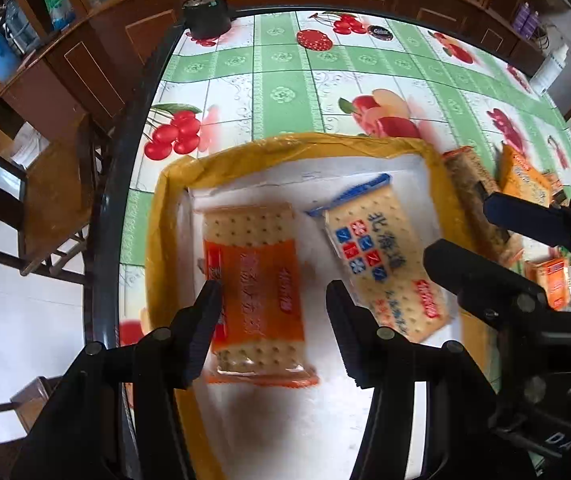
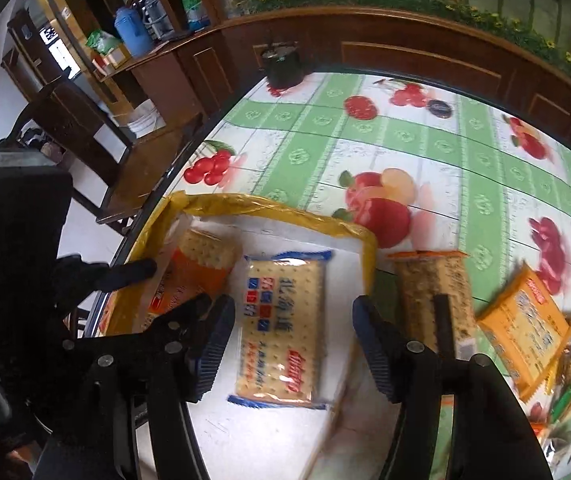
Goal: Organize snacks
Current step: 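Lower and release the blue pack in the tray while the left tool releases the orange pack beside it, then grasp the dark green pack with the left tool while the right tool moves to the clear snack bag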
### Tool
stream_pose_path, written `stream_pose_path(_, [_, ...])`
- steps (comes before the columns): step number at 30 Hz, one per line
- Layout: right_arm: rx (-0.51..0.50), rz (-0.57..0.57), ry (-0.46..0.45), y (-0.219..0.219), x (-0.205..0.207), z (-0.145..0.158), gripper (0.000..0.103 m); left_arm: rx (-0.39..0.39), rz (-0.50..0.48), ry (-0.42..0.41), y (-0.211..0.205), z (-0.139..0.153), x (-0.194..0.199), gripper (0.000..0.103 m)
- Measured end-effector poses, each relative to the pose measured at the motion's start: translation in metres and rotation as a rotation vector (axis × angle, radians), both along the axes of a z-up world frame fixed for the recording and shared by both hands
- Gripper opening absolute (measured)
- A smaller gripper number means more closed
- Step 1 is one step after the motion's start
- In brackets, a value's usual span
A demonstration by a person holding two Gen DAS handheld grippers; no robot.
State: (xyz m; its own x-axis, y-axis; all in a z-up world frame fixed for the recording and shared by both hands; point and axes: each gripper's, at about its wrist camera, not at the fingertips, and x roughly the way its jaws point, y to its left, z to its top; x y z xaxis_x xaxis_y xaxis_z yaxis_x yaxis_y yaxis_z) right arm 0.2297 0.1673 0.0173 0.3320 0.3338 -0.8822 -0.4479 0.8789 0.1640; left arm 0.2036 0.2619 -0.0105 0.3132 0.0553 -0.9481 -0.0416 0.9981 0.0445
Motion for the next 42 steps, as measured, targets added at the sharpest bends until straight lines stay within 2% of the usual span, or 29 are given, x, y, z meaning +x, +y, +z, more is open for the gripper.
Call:
stream_pose_path(2, [0.011, -0.007, 0.002, -0.007, -0.004, 0.003, 0.063, 0.026, -0.003, -0.018, -0.006, 0.003, -0.004, 0.053])
stream_pose_path(9, [-0.01, -0.008, -0.006, -0.041, -0.024, 0.012, 0.063, 0.04, 0.013, -0.057, -0.024, 0.011, -0.025, 0.053])
stream_pose_path(16, [-0.023, 0.014, -0.009, -0.086, -0.062, 0.018, 0.063, -0.016, 0.063, -0.095, -0.048, 0.029, -0.059, 0.053])
stream_pose_path(21, [-0.018, 0.022, 0.01, -0.14, -0.101, 0.015, 0.063, -0.035, 0.045, -0.133, -0.094, 0.043, -0.095, 0.053])
stream_pose_path(24, [-0.004, -0.009, 0.027, -0.184, -0.124, 0.008, 0.063, -0.1, 0.017, -0.121, -0.124, 0.041, -0.114, 0.053])
stream_pose_path(28, [0.018, -0.073, 0.035, -0.253, -0.151, -0.002, 0.063, -0.097, 0.004, -0.091, -0.166, 0.03, -0.135, 0.053])
stream_pose_path(32, [-0.004, -0.091, 0.037, -0.3, -0.165, -0.008, 0.063, -0.103, 0.043, -0.011, -0.192, 0.007, -0.149, 0.053])
stream_pose_path(37, [0.007, -0.111, 0.065, -0.338, -0.169, -0.015, 0.063, -0.055, 0.136, 0.031, -0.202, -0.013, -0.153, 0.053])
stream_pose_path(42, [0.023, -0.079, 0.078, -0.344, -0.166, -0.019, 0.063, -0.082, 0.202, 0.069, -0.203, -0.029, -0.148, 0.053])
